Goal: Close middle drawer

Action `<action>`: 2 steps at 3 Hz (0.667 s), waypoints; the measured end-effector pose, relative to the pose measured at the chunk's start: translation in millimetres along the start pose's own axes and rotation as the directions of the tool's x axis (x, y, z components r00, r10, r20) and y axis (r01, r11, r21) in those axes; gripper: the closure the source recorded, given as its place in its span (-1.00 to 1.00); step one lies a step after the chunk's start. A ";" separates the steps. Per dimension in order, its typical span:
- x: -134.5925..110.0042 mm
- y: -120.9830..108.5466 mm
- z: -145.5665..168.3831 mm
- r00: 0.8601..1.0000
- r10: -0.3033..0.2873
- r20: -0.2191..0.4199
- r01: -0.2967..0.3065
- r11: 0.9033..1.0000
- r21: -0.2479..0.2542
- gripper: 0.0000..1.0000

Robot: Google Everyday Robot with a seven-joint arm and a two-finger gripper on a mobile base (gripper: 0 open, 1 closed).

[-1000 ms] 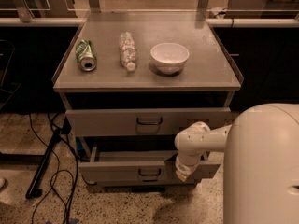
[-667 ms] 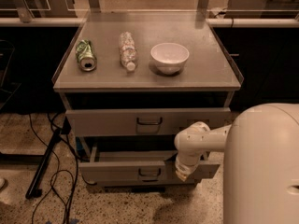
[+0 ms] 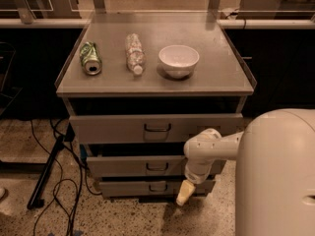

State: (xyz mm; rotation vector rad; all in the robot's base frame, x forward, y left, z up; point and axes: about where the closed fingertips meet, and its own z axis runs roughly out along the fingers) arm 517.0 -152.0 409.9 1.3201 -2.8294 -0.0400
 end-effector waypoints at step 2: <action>0.0 0.0 0.0 1.000 0.000 0.000 0.000 1.000 0.000 -0.63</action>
Offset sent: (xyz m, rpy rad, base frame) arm 0.0000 0.0000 0.0000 0.0000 0.0000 0.0000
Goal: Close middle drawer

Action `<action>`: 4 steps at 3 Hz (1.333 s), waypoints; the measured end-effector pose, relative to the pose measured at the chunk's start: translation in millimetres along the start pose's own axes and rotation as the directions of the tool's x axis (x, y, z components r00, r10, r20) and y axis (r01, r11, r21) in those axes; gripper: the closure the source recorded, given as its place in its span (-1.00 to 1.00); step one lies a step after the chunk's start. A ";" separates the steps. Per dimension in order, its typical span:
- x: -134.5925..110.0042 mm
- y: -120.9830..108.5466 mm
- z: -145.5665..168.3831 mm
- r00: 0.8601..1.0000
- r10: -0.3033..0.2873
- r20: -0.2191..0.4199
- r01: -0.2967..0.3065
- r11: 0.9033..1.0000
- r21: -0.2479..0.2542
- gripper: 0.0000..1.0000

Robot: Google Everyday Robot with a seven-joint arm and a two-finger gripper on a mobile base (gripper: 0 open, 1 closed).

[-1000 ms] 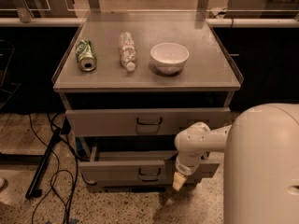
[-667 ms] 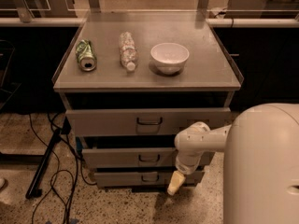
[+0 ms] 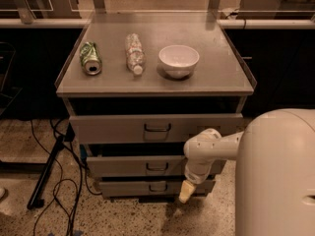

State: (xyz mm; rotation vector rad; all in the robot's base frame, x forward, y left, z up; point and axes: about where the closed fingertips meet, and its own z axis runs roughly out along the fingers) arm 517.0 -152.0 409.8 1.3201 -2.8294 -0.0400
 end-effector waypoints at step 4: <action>-45.5 -48.8 25.8 0.997 0.070 0.013 -0.071 0.991 0.110 1.00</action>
Offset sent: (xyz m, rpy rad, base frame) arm 0.0137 0.0020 -0.0148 -0.0391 0.0034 -0.0175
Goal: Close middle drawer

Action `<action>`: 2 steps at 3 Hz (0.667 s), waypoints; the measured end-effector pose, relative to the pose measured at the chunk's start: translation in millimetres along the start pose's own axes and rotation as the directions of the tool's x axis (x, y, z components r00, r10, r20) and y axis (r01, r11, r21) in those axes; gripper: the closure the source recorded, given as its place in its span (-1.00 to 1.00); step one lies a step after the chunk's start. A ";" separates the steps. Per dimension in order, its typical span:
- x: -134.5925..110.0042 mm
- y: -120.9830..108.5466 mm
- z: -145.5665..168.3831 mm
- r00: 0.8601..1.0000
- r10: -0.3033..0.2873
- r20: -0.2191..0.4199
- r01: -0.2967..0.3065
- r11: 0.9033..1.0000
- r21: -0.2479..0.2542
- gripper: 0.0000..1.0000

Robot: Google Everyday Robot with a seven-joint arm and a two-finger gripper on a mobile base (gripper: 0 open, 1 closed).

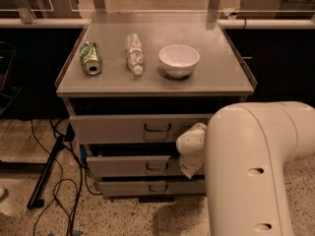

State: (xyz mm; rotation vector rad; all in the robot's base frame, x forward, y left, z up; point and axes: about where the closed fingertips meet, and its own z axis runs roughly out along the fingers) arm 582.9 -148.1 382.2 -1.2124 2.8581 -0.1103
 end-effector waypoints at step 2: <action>-5.1 -14.5 2.9 0.999 0.034 0.021 -0.035 0.998 0.059 1.00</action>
Offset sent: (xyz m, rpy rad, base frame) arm 0.0209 -0.0073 0.0011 -0.0278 -0.0780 -0.0425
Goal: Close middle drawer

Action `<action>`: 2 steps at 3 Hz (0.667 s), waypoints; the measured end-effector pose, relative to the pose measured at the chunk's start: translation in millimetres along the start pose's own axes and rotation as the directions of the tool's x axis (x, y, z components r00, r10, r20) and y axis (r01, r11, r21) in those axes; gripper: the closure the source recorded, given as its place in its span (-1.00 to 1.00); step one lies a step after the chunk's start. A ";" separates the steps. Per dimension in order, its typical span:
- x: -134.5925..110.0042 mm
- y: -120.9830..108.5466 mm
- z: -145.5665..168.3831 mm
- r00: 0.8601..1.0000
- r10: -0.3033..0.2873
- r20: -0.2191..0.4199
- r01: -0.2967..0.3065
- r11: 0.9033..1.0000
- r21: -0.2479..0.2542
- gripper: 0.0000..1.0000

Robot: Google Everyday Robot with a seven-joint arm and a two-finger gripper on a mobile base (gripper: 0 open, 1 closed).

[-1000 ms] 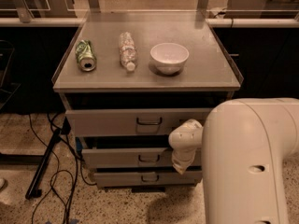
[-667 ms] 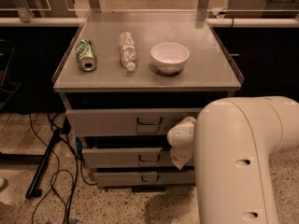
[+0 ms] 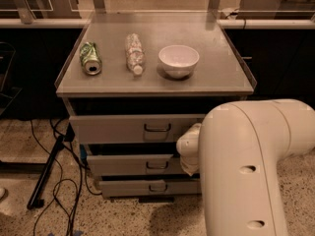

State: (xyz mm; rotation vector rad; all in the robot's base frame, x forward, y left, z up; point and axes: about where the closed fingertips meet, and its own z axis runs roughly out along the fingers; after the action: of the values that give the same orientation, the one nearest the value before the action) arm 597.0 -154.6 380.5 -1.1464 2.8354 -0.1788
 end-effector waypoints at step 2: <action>23.6 4.7 -8.1 1.000 -0.002 -0.009 0.002 0.999 -0.039 1.00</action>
Offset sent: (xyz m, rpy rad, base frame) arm -0.0725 -0.0441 0.0287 0.0764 0.1132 0.0067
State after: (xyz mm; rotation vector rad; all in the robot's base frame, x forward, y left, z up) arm 575.9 -167.1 387.2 -1.1587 2.8581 -0.1305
